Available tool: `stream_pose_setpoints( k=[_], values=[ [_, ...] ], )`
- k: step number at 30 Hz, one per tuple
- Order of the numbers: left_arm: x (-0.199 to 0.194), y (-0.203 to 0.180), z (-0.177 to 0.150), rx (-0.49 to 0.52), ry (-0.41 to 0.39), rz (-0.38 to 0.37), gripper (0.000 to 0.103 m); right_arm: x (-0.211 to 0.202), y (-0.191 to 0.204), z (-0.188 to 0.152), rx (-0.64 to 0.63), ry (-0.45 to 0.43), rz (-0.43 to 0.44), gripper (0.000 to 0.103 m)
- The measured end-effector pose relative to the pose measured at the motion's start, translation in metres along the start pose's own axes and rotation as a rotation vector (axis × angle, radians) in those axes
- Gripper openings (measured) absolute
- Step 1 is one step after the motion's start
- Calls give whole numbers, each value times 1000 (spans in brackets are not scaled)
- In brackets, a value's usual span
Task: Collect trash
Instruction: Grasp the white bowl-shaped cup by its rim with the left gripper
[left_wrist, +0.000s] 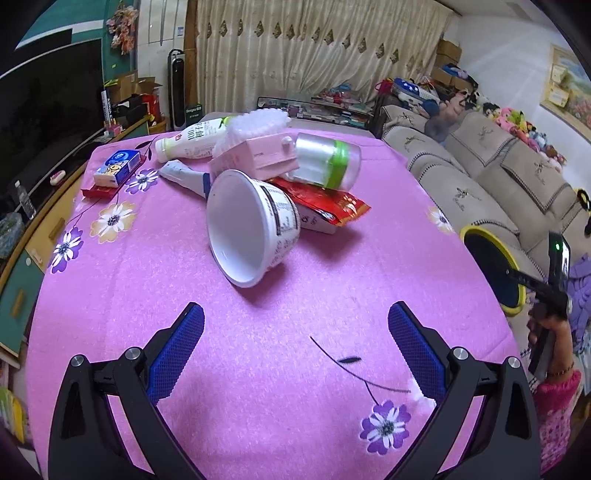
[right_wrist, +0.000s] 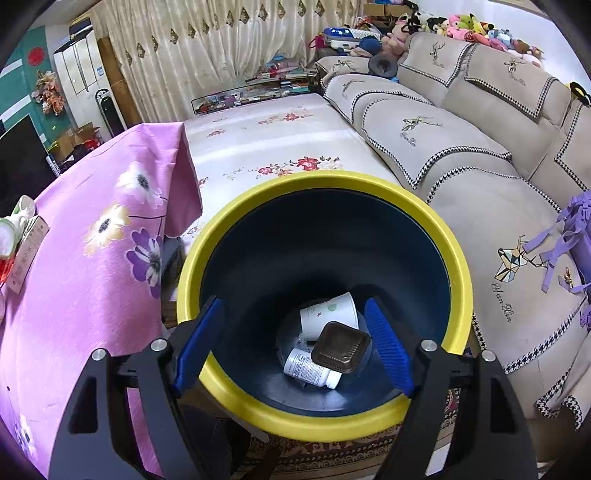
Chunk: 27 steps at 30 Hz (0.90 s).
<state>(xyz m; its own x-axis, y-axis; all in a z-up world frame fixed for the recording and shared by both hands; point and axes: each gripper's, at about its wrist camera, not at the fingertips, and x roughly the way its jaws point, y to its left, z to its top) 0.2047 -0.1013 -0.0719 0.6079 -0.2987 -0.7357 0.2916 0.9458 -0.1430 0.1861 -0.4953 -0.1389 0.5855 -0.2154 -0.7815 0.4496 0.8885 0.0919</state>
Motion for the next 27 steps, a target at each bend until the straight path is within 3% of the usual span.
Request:
stream_pose_setpoints(
  k=[8,14,21,25,27],
  values=[
    [28,13,27,11,-9,14,98,-8,9,-4,-30,-10,20,75],
    [49,17,41,-4,-2,-32,97,-5,13,-7,-43,-1,21,75],
    [66,17,44,36,42,-31,69,-3,12,-8,-44,4,28,75],
    [72,20,41,20,69,-69,53,0,13,-9,-44,6,36,75],
    [73,20,41,31,69,-65,36,2,14,-10,-45,10,40,75]
  ],
)
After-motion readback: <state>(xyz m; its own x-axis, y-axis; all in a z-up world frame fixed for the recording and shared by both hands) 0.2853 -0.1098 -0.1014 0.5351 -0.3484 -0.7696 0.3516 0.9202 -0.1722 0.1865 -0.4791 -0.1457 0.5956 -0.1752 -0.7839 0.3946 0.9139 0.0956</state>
